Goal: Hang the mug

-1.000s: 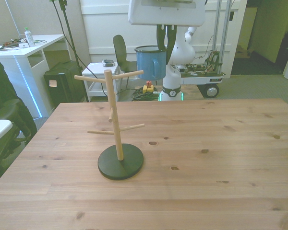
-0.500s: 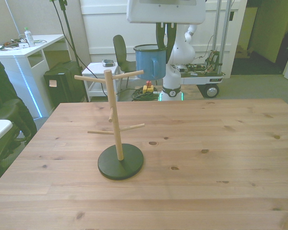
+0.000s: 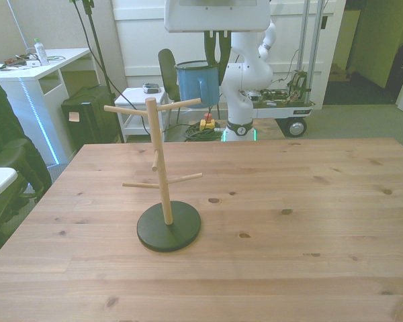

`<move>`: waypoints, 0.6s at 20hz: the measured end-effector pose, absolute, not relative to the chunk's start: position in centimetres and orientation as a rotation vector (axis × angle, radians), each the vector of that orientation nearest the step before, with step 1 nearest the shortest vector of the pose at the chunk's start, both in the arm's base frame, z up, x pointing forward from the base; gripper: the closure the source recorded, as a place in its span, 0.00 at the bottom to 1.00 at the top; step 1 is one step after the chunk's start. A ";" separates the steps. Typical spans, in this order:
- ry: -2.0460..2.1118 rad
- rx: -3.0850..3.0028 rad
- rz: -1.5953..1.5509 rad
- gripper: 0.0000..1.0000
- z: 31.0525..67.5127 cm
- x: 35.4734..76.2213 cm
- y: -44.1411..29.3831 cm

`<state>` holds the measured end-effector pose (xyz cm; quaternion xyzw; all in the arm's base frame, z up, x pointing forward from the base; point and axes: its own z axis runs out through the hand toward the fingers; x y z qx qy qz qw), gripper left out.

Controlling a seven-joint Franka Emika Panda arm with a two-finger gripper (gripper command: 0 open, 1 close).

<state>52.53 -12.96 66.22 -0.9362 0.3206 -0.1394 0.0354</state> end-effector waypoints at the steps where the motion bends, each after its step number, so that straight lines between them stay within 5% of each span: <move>1: 0.984 -2.877 -0.427 1.00 66.2 52.7 -12.9; 12: 1.034 -2.838 -0.437 1.00 66.5 52.6 -15.3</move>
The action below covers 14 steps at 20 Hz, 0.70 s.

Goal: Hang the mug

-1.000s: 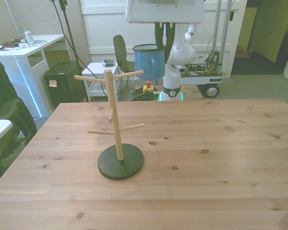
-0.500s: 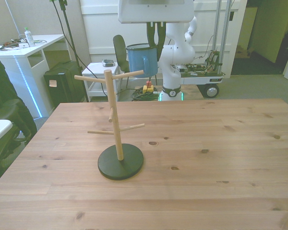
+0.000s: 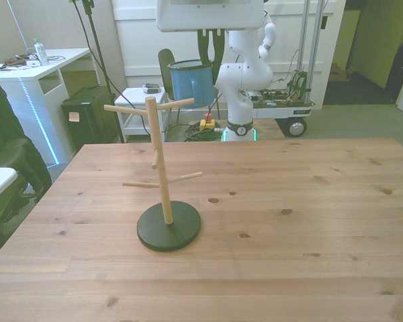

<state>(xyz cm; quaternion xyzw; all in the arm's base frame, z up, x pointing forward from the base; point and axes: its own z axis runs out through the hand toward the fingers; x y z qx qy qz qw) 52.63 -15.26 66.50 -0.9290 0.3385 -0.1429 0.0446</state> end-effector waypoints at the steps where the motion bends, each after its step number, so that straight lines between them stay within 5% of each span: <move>1: 1.036 -2.837 -0.434 1.00 66.4 52.6 -15.6; 12: 1.064 -2.826 -0.385 1.00 64.5 53.1 -17.5; 13: 1.068 -2.822 -0.380 0.00 64.4 53.1 -17.8; 14: 1.077 -2.814 -0.376 0.00 64.2 53.1 -18.1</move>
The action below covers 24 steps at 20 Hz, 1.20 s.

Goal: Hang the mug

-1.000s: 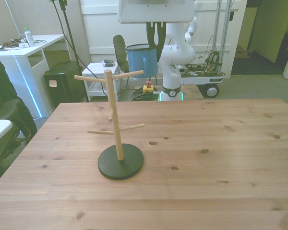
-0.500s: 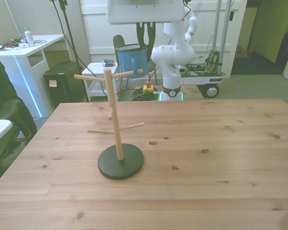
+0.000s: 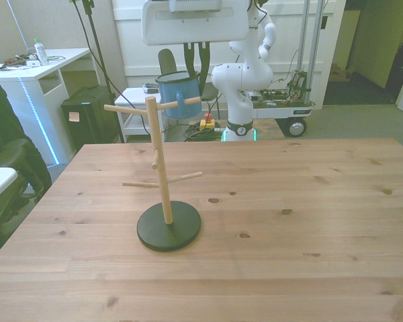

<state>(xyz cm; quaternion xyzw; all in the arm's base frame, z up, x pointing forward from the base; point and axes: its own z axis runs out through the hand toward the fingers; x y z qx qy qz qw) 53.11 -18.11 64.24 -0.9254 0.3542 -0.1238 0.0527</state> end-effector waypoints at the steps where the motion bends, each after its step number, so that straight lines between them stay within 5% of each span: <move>1: 1.086 -2.804 -0.374 0.00 64.2 53.0 -18.4; 24: 1.115 -2.784 -0.338 0.00 63.2 52.2 -19.3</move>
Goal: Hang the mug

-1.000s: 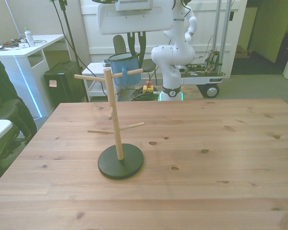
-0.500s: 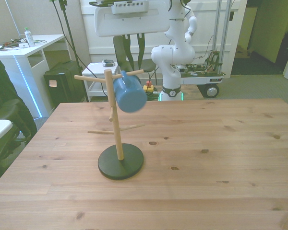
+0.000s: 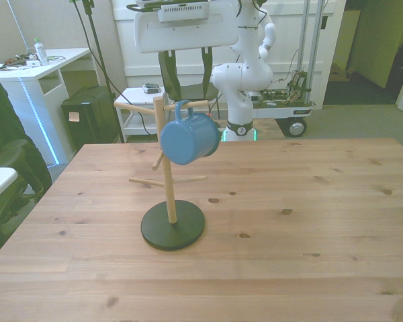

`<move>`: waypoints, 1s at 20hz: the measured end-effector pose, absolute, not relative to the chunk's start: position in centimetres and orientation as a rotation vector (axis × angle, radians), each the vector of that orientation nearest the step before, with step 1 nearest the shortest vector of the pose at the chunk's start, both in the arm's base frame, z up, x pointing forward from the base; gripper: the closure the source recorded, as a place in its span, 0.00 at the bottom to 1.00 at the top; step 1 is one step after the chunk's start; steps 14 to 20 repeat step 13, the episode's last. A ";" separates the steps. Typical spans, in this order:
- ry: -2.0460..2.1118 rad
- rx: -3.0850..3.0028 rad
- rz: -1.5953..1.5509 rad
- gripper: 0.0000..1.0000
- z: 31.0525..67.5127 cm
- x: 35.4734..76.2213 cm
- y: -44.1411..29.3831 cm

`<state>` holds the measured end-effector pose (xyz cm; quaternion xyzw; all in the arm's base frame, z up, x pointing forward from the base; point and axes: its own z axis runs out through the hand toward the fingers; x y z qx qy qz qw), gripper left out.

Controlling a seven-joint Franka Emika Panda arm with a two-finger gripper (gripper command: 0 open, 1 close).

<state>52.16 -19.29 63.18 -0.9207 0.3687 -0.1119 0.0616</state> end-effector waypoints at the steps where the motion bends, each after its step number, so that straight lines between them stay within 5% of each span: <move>1: 1.114 -2.785 -0.338 0.00 63.2 52.2 -19.3; 20: 1.130 -2.757 -0.235 0.00 60.5 47.0 -16.8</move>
